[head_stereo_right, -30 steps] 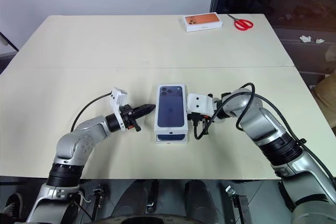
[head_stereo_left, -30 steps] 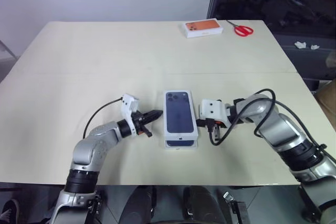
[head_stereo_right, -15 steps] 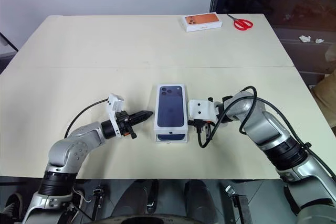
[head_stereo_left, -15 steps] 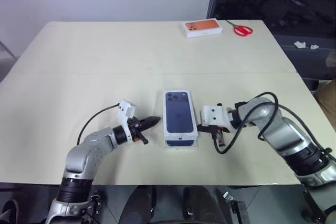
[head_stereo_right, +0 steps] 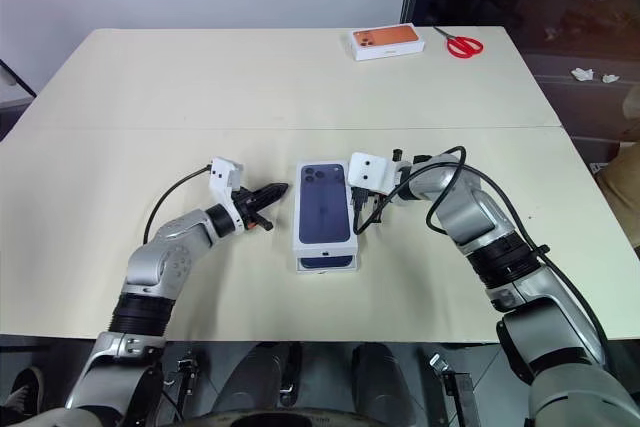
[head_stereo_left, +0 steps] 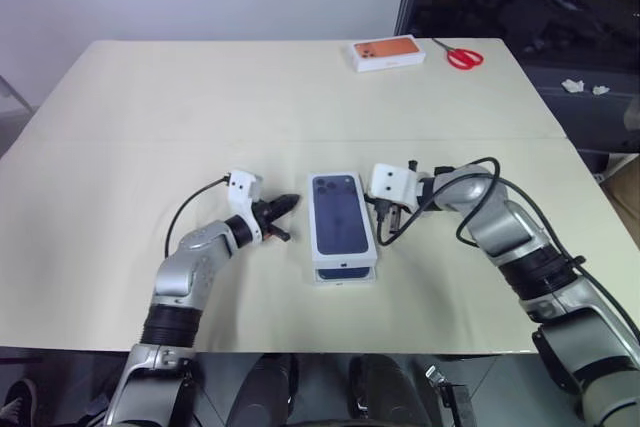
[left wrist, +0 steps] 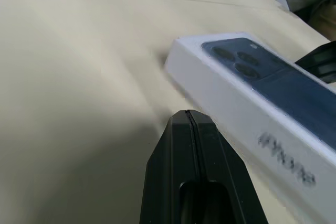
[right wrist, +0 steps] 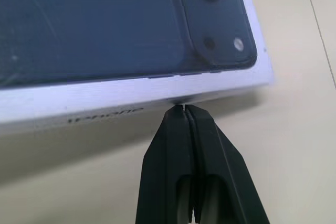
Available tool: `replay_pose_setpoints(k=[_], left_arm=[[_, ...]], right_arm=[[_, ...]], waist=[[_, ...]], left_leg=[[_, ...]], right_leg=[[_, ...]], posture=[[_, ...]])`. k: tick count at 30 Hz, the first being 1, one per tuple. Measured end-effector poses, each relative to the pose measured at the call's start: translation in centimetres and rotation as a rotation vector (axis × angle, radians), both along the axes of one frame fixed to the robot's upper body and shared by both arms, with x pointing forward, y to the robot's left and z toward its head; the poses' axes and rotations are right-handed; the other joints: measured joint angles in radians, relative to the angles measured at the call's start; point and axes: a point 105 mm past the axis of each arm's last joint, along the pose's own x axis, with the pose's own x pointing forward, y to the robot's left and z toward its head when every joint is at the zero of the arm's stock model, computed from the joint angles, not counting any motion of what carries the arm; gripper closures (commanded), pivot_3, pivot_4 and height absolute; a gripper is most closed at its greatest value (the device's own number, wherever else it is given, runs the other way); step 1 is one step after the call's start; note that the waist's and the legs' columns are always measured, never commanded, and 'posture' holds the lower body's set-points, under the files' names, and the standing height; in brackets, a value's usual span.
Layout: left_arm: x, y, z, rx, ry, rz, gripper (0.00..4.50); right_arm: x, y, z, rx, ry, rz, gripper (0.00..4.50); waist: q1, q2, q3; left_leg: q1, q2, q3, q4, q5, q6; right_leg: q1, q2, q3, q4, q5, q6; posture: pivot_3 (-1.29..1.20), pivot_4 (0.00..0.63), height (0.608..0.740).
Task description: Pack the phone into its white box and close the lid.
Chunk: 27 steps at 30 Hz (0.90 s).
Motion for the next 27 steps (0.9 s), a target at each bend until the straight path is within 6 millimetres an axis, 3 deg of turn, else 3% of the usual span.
replay_pose_setpoints(k=[2, 11, 18, 27], left_arm=[[0.0, -0.8, 0.0, -0.010, 0.002, -0.020, 4.50], [-0.1, -1.2, 0.1, -0.009, -0.004, -0.036, 4.50], [-1.8, -0.8, 0.6, 0.018, -0.021, -0.078, 4.50], [-3.5, -0.9, -0.7, 0.034, 0.020, -0.112, 4.50]], right_arm=[[0.0, 0.0, -0.1, 0.001, 0.003, -0.002, 4.45], [-0.4, -0.2, 0.1, 0.017, 0.038, -0.016, 4.45], [-1.6, -0.1, 0.4, 0.049, 0.071, 0.010, 4.45], [-2.4, -0.5, 0.0, 0.027, 0.094, 0.031, 4.45]], waist=[[-0.001, 0.000, 0.000], [-0.003, 0.000, 0.000], [-0.007, 0.000, 0.000], [-0.006, 0.000, 0.000]], left_leg=[[0.000, 0.000, 0.000, 0.000, 0.000, 0.000], [0.000, 0.000, 0.000, 0.000, 0.000, 0.000], [0.000, 0.000, 0.000, 0.000, -0.001, 0.002], [0.000, 0.000, 0.000, 0.000, -0.002, 0.003]], right_leg=[[0.000, 0.000, 0.000, 0.000, 0.000, 0.000], [0.000, 0.000, 0.000, 0.001, 0.000, 0.000], [-0.001, 0.000, 0.000, 0.001, 0.000, 0.000], [0.000, 0.000, 0.001, 0.001, 0.000, 0.000]], posture=[[0.00, 0.150, 0.740], [0.00, 0.150, 0.740], [0.00, 0.150, 0.740], [0.00, 0.150, 0.740]])
